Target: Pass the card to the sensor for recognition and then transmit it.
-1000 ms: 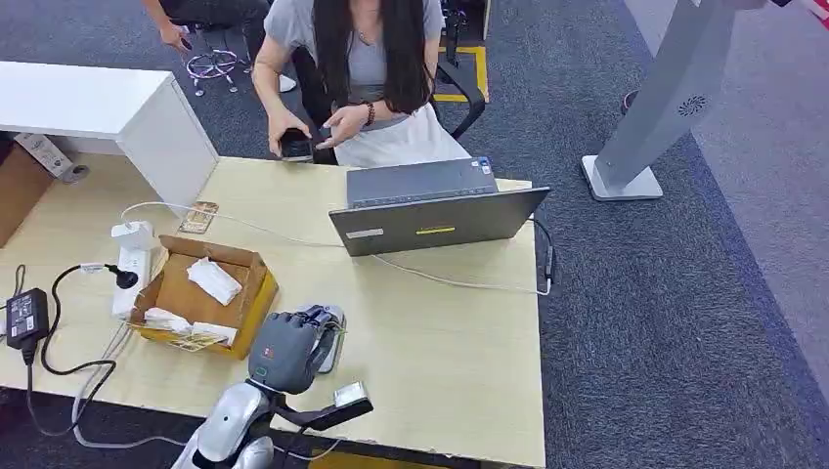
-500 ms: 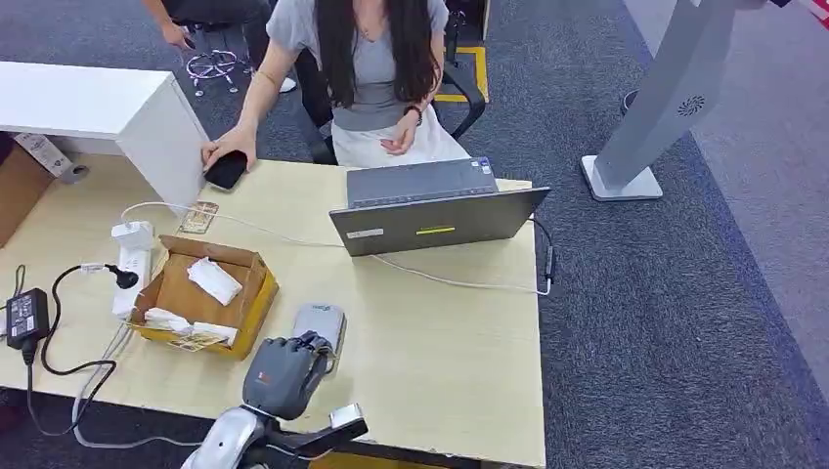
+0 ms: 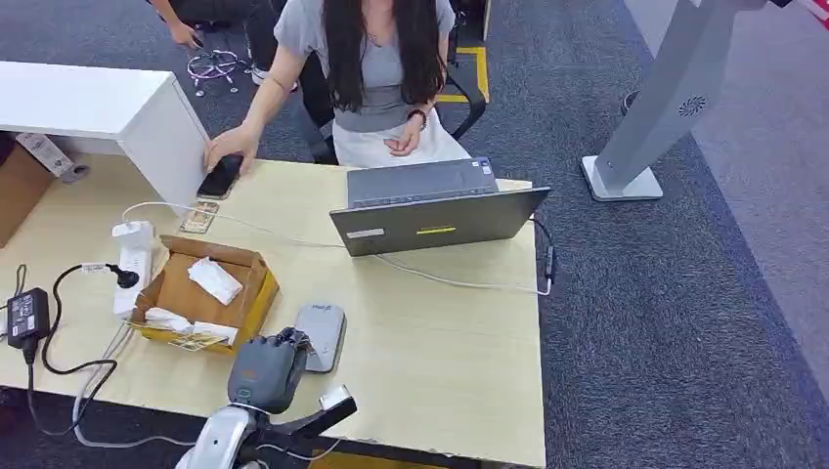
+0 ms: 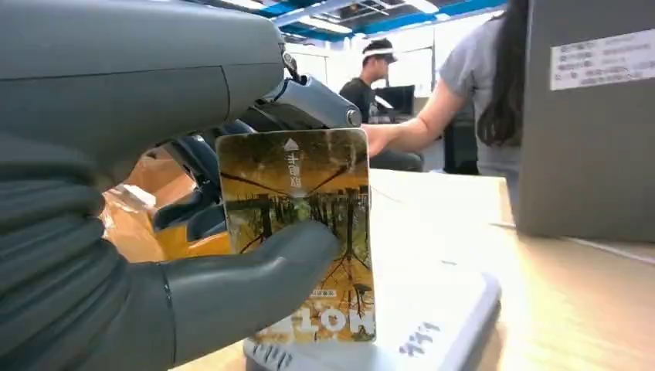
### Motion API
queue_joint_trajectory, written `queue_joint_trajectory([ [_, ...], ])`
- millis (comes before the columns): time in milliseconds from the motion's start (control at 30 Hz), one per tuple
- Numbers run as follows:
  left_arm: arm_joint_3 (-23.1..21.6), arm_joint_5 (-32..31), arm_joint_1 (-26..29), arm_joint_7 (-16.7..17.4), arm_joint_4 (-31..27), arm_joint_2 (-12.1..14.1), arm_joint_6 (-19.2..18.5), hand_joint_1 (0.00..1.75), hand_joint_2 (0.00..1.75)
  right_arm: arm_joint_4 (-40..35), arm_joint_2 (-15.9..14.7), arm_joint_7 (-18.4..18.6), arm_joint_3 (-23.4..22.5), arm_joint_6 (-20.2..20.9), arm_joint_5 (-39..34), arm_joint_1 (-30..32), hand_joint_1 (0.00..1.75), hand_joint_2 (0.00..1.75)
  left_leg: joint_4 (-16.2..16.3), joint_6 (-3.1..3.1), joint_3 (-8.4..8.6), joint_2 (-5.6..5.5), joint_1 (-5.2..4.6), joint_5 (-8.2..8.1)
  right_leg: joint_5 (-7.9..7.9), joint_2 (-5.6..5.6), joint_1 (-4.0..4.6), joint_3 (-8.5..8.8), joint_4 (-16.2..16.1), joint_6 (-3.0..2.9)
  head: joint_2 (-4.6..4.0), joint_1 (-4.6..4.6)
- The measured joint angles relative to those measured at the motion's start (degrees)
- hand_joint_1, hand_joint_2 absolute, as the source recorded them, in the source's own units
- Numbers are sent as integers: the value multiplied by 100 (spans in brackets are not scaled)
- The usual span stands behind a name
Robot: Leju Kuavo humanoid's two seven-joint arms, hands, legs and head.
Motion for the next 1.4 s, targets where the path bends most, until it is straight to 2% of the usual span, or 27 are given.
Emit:
queue_joint_trajectory([
  [200, 426, 37, -355, -221, 595, -96, 304, 175, 175, 0, 0, 35, 0, 37, 168, -5, 0, 175, 0, -3, 6, 1, 0, 3, 1, 0, 0, 6, 0, 0, 0, 0],
  [500, 737, -68, -646, -518, 1036, -325, 699, 175, 175, 0, 0, 33, 0, 83, 326, -16, 0, 175, 0, -3, 4, -1, 0, 6, 2, 0, 0, 7, 0, 0, 0, 0],
  [900, 857, -81, -753, -693, 1251, -435, 905, 175, 175, 2, 0, 42, 0, 144, 398, -19, 0, 175, 0, -3, 3, -1, 0, 6, 2, 0, 0, 4, 0, 0, 0, 0],
  [1067, 853, -225, -765, -988, 1185, -494, 1465, 175, 175, 2, 2, 42, 0, 144, 474, -24, 0, 175, 2, -3, 2, 0, 0, 6, 3, 0, 0, 3, 0, 0, 0, 0],
  [1400, 853, -254, -766, -1012, 1124, -500, 1559, 175, 175, 2, 2, 42, 0, 144, 481, -24, 0, 175, 2, -3, 1, -1, 0, 6, 3, 0, 0, 3, 0, 0, 0, 0],
])
